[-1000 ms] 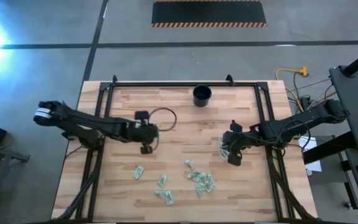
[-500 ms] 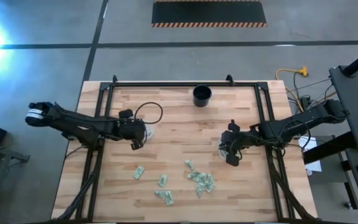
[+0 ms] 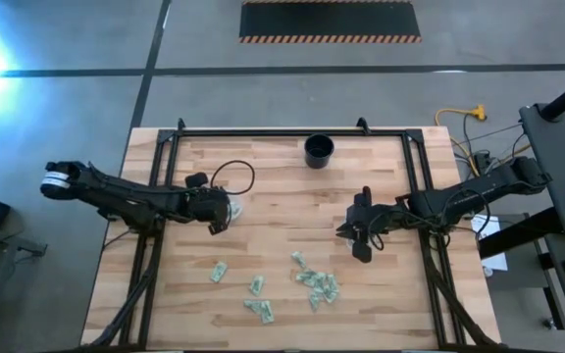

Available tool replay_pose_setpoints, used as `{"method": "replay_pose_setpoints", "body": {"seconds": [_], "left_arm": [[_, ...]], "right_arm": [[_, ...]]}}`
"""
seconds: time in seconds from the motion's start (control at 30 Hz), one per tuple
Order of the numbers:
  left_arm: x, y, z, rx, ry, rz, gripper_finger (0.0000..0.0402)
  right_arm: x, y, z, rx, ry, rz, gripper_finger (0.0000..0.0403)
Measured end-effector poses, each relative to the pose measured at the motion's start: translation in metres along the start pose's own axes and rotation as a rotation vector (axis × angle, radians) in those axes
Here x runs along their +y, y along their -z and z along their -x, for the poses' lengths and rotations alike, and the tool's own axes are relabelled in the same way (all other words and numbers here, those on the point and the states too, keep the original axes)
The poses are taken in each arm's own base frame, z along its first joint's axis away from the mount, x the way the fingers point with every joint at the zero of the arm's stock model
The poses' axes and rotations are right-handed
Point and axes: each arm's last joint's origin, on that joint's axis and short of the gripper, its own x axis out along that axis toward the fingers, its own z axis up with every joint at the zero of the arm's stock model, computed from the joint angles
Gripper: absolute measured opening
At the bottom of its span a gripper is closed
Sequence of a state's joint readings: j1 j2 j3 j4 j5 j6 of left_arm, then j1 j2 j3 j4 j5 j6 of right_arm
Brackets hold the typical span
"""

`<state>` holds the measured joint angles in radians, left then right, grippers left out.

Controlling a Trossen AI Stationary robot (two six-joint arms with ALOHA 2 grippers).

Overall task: Pick and place items into bin
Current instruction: Put the white sweetener packet into the left transparent bin, then put the white sweetener packet into the right transparent bin

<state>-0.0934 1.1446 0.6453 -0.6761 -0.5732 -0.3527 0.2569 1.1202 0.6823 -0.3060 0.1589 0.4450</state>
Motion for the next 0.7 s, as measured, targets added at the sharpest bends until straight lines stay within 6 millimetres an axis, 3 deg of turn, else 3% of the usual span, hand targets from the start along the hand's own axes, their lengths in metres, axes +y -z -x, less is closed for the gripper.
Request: {"method": "replay_pose_setpoints", "body": {"seconds": [0.43,0.7], "left_arm": [[0.001,-0.001,-0.001,-0.008,-0.009,-0.01,0.0088],[0.01,-0.031,0.027,-0.135,0.04,0.08,0.0093]], "right_arm": [[0.003,-0.006,0.0,-0.06,-0.03,-0.018,0.0057],[0.009,-0.016,-0.005,-0.157,-0.08,-0.048,0.0057]]}}
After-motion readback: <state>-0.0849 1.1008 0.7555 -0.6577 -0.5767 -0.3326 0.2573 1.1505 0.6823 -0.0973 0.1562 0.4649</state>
